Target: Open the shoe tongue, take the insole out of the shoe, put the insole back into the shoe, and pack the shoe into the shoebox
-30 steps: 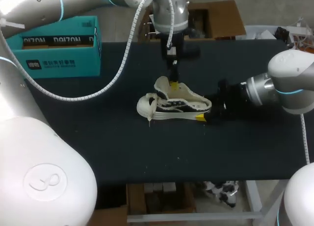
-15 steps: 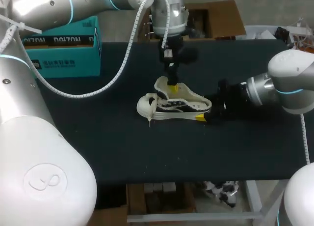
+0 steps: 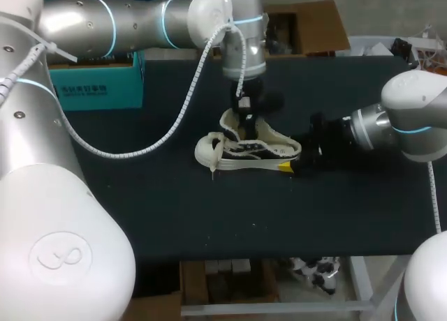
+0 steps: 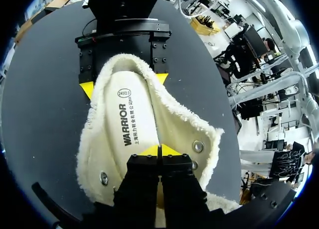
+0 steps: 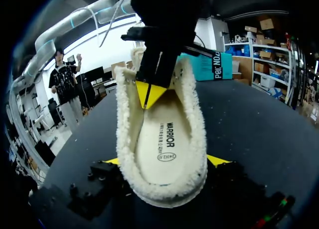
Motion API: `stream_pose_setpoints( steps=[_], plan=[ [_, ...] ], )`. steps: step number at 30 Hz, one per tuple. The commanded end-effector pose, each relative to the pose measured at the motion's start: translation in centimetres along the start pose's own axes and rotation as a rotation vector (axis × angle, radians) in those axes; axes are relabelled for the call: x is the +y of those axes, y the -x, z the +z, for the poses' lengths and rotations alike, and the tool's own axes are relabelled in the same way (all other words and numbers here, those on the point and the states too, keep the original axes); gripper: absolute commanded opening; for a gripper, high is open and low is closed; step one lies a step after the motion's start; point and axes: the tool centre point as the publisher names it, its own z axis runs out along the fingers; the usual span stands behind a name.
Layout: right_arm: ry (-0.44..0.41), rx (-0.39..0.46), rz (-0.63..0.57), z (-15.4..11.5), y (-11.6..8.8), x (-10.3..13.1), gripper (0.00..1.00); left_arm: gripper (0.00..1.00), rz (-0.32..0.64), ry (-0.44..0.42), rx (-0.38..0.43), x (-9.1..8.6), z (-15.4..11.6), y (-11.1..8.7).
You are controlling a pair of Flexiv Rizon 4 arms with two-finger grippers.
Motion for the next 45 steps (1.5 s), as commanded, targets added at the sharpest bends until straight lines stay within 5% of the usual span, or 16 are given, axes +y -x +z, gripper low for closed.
stream_pose_setpoints(
  steps=[1,12,19,21,27,30,41,45],
  plan=[
    [0.005,0.004,-0.001,0.7,0.4,-0.7,0.00,0.00,0.002,0.001,-0.012,-0.1,1.2,-1.0],
    [0.005,0.004,-0.001,0.7,0.4,-0.7,0.00,0.00,-0.061,0.064,-0.158,-0.6,3.1,-2.0],
    [0.005,0.004,-0.001,0.7,0.4,-0.7,0.00,0.00,-0.084,0.066,-0.172,0.1,4.1,-0.9],
    [0.005,0.004,-0.001,0.7,0.4,-0.7,0.00,0.17,-0.086,0.067,-0.188,0.3,4.2,-0.6],
    [0.005,0.004,-0.001,0.7,0.4,-0.7,0.00,0.24,-0.085,0.075,-0.215,0.5,4.2,0.8],
    [0.005,0.004,-0.001,0.7,0.4,-0.7,0.00,0.36,-0.080,0.088,-0.223,0.6,4.6,1.5],
    [0.005,0.004,-0.001,0.7,0.4,-0.7,0.00,0.34,-0.079,0.149,-0.362,0.5,6.9,3.8],
    [0.005,0.004,-0.001,0.7,0.4,-0.7,0.00,0.49,-0.090,0.166,-0.432,0.9,8.1,5.1]
  ],
)
